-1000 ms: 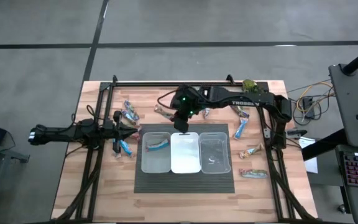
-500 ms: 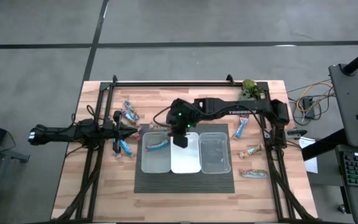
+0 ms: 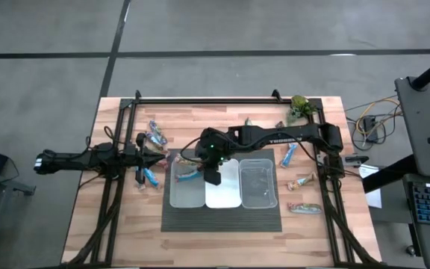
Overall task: Pick and place Granola Bars by type
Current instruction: Put the red granola bar into the gray bin
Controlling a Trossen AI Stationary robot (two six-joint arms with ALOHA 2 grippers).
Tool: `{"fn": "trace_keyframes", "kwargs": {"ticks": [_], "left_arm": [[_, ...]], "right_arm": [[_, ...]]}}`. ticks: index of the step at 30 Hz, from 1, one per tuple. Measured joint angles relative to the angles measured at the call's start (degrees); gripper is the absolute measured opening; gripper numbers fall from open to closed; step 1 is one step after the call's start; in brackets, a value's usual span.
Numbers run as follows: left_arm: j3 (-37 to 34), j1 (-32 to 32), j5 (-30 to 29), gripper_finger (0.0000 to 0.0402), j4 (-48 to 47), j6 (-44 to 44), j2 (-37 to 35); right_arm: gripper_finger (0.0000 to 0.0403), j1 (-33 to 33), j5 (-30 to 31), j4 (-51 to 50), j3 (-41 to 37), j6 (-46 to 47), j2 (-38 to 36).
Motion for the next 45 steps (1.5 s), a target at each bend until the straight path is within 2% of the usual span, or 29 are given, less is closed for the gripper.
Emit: {"fn": "trace_keyframes", "kwargs": {"ticks": [13,30,42,45], "left_arm": [[0.0,0.0,0.0,0.0000,0.0,0.0,0.0],[0.0,0.0,0.0,0.0000,0.0,0.0,0.0],[0.0,0.0,0.0,0.0000,0.0,0.0,0.0],[0.0,0.0,0.0,0.0000,0.0,0.0,0.0]], "right_arm": [[0.0061,0.2,0.1,4.1,0.0,0.2,1.3],[0.0061,0.4,-0.5,5.0,-0.1,-0.1,8.7],[0.0061,0.6,-0.6,6.2,-0.1,-0.3,9.1],[0.0061,0.7,-2.7,6.2,-0.1,-1.3,9.1]]}}
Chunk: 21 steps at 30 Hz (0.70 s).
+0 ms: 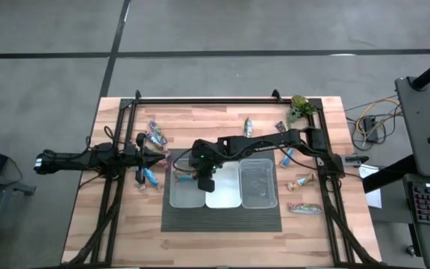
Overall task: Pick and place Granola Bars by type
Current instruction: Put the red granola bar into the gray bin
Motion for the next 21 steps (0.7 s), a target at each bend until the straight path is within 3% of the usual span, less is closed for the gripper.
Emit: {"fn": "trace_keyframes", "kwargs": {"ticks": [4,21], "left_arm": [[0.0,0.0,0.0,0.0000,0.0,0.0,0.0],[0.0,0.0,0.0,0.0000,0.0,0.0,0.0]], "right_arm": [[0.0061,0.4,-2.6,0.0,0.0,-1.9,0.0],[0.0061,0.4,-2.8,1.5,0.0,-2.2,0.0]]}}
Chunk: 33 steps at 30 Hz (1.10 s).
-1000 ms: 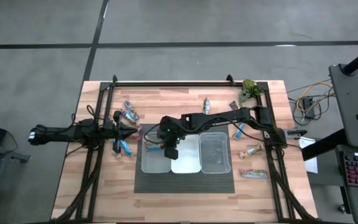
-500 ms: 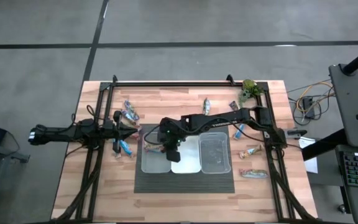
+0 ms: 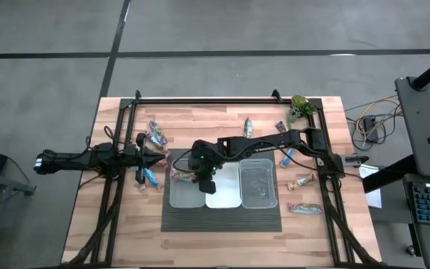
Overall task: Pick and place Granola Bars by type
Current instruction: Put the red granola bar into the gray bin, then put the yellow granola bar into the transparent bin
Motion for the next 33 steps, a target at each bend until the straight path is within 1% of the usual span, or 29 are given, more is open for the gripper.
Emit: {"fn": "trace_keyframes", "kwargs": {"ticks": [11,14,20,24,29,33], "left_arm": [[0.0,0.0,0.0,0.0000,0.0,0.0,0.0],[0.0,0.0,0.0,0.0000,0.0,0.0,0.0],[0.0,0.0,0.0,0.0000,0.0,0.0,0.0],[0.0,0.0,0.0,0.0000,0.0,0.0,0.0],[0.0,0.0,0.0,0.0000,0.0,0.0,0.0],[0.0,0.0,0.0,0.0000,0.0,0.0,0.0]], "right_arm": [[0.0062,0.0,-1.1,0.0,0.0,-1.1,0.0],[0.0074,0.0,-2.5,0.0,0.0,-1.7,0.0],[0.0117,0.0,-2.5,0.0,0.0,-1.0,0.0],[0.0135,0.0,-2.5,-0.2,0.0,-0.9,0.0],[0.0144,0.0,-2.4,-0.2,0.0,-0.8,0.0],[0.0135,0.0,-2.4,-0.3,0.0,-0.8,0.0]]}}
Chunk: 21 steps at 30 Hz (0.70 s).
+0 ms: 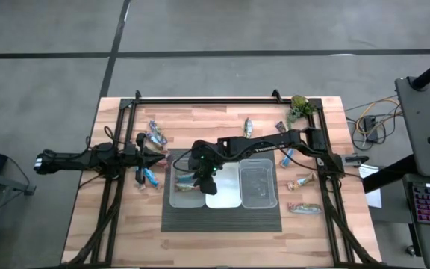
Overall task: Pick and place Granola Bars by type
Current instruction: Put the yellow granola bar into the transparent bin
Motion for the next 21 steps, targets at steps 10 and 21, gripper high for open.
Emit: {"fn": "trace_keyframes", "kwargs": {"ticks": [10,21], "left_arm": [[0.0,0.0,0.0,0.0000,0.0,0.0,0.0],[0.0,0.0,0.0,0.0000,0.0,0.0,0.0]], "right_arm": [[0.0056,-0.1,0.0,-1.0,0.0,-0.2,-0.5],[0.0009,-0.9,0.7,-2.9,0.0,0.7,-3.9]]}}
